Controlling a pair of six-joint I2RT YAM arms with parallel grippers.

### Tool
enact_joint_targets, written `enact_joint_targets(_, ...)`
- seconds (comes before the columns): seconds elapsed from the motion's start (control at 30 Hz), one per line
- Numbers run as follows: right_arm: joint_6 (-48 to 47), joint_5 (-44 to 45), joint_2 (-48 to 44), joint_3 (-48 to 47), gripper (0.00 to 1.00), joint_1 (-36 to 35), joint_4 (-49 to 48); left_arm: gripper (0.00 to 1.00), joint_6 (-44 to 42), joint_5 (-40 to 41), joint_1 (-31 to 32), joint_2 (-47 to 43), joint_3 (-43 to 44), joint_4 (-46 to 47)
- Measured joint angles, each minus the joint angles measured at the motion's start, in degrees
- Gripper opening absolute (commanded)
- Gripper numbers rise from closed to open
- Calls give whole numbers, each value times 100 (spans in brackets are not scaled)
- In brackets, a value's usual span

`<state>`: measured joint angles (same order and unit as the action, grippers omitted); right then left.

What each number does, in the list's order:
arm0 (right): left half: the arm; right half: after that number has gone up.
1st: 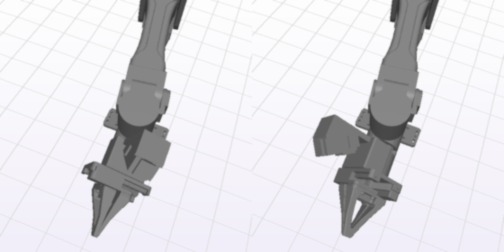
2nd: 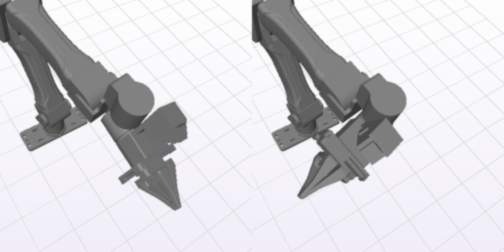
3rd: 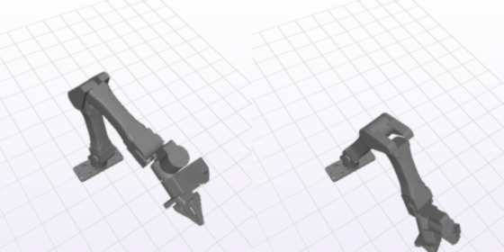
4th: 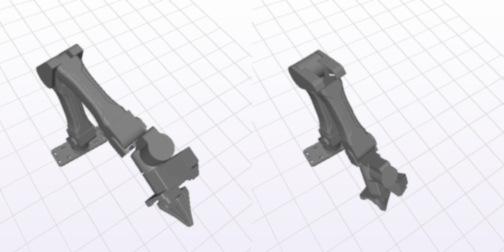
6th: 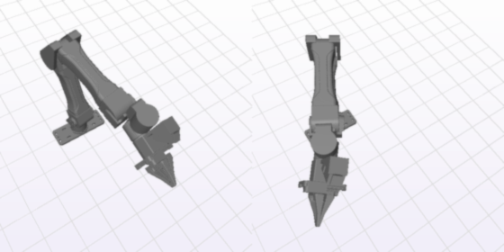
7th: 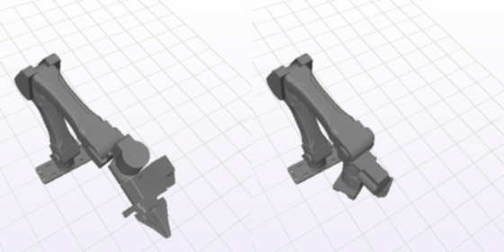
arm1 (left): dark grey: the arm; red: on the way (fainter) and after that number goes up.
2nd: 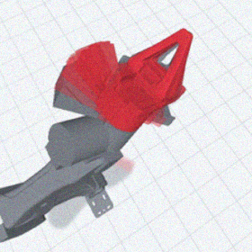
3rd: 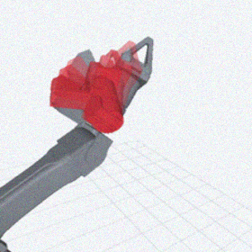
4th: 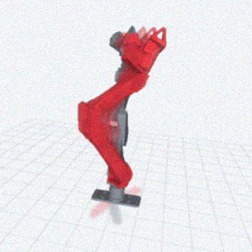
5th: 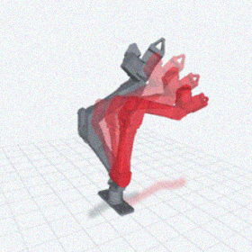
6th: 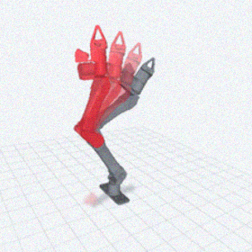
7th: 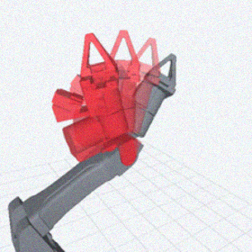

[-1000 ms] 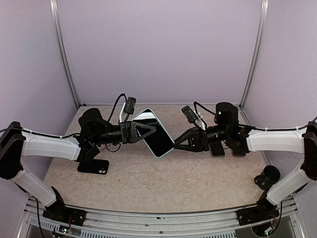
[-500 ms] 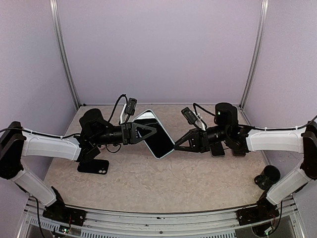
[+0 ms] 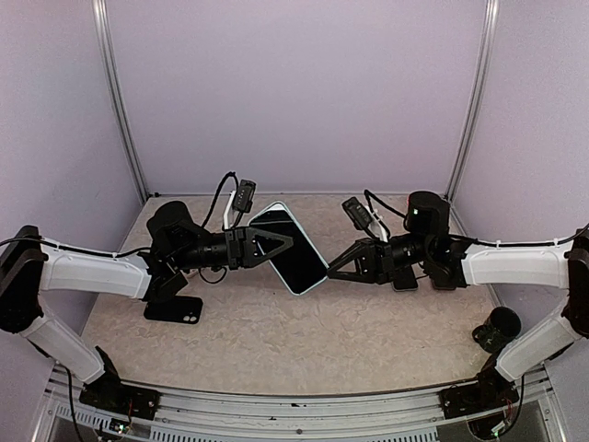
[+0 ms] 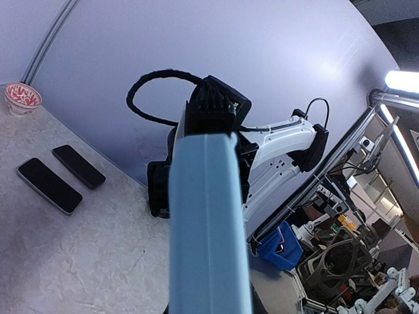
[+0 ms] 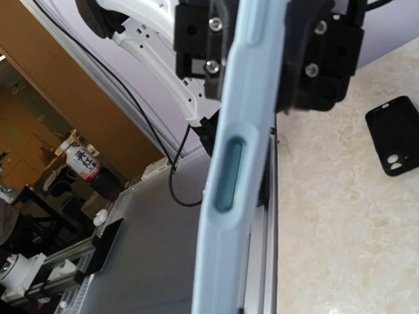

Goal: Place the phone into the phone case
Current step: Press the corner of the phone case at the bottom right corner of the phone case.

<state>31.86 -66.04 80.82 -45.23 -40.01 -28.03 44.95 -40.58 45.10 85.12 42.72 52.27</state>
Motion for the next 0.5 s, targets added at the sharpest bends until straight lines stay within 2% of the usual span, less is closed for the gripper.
enact_joint_targets(0.4, 796, -302, -122, 361, 16, 46, -1147, 0, 24, -149, 33, 0, 11, 133)
enact_joint_targets(0.5, 1008, -750, -280, 393, 26, 28, -1700, 0, -59, 4, -90, 35, -46, -92)
